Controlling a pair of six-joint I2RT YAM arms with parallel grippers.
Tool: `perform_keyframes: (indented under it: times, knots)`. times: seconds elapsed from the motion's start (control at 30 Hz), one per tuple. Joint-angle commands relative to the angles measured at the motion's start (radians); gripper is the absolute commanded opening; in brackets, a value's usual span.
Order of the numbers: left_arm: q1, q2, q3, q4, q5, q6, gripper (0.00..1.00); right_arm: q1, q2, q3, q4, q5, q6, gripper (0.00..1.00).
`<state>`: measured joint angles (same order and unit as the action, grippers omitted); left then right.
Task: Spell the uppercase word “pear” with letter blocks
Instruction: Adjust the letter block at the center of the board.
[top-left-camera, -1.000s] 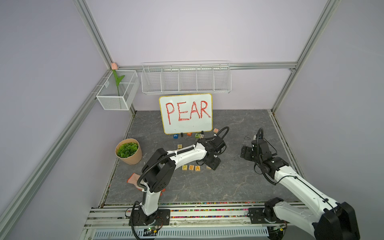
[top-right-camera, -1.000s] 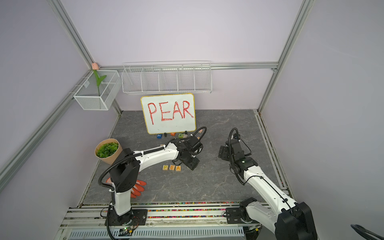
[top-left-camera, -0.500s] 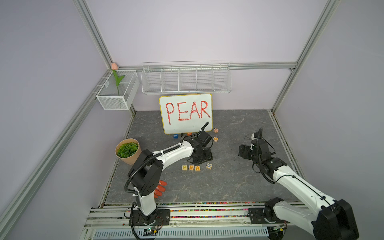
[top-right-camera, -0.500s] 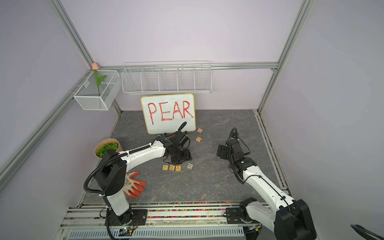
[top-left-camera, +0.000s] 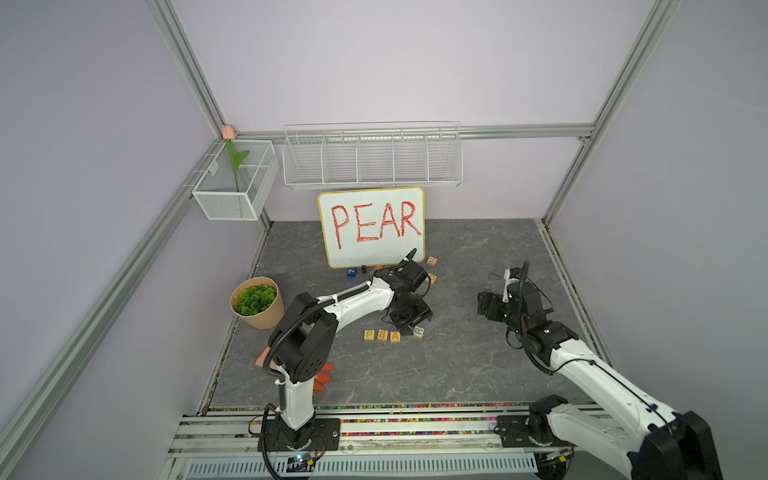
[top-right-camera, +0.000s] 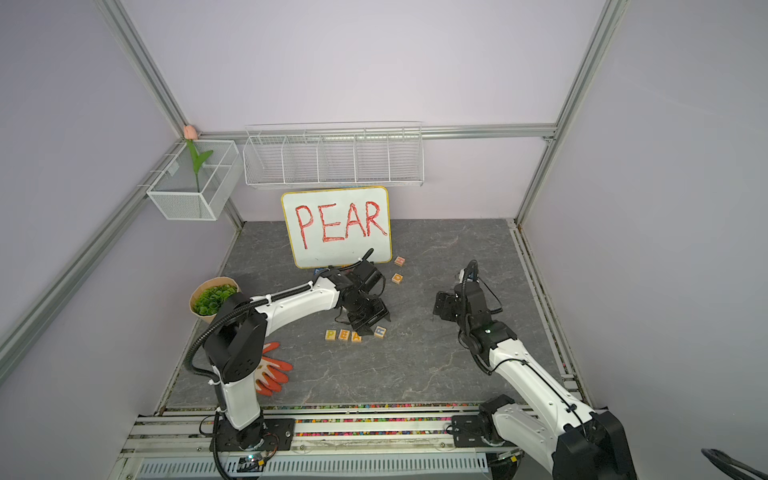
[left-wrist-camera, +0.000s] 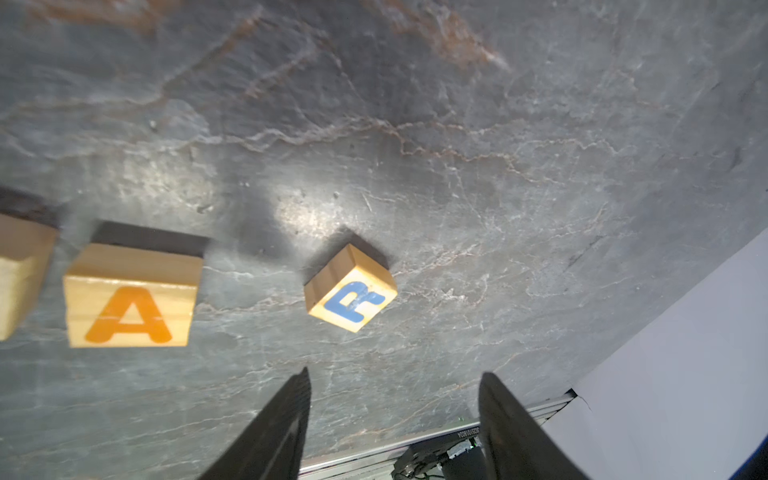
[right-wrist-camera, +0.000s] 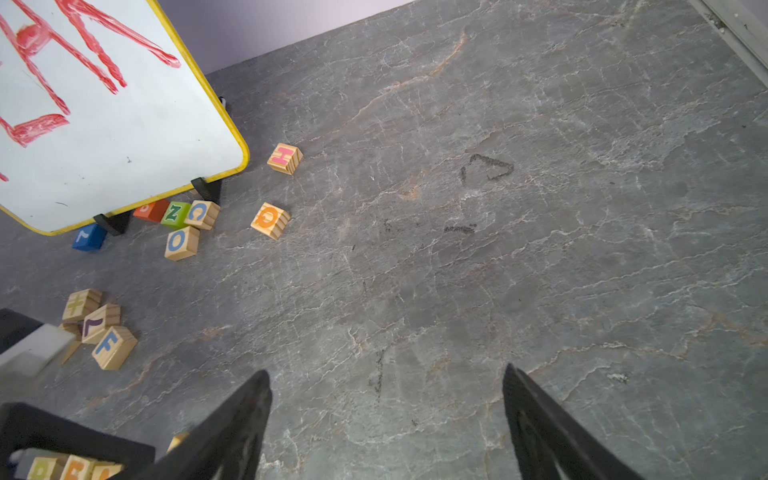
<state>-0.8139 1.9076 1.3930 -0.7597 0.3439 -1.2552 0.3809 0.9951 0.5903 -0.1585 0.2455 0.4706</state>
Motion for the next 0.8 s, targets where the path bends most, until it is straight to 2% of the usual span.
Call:
perform_keyframes:
  times: [0.0, 0.27, 0.77]
  knots:
    - [0.009, 0.026, 0.024, -0.062, 0.041, -0.088, 0.65, -0.004, -0.032, -0.021, 0.010, 0.004, -0.012, 0.89]
    - [0.016, 0.065, 0.012, -0.032, 0.062, -0.147, 0.61, -0.004, -0.056, -0.029, 0.009, 0.008, -0.010, 0.89]
    - [0.024, 0.152, 0.050, -0.012, 0.066, -0.151, 0.53, -0.005, -0.053, -0.033, 0.010, 0.019, -0.010, 0.89]
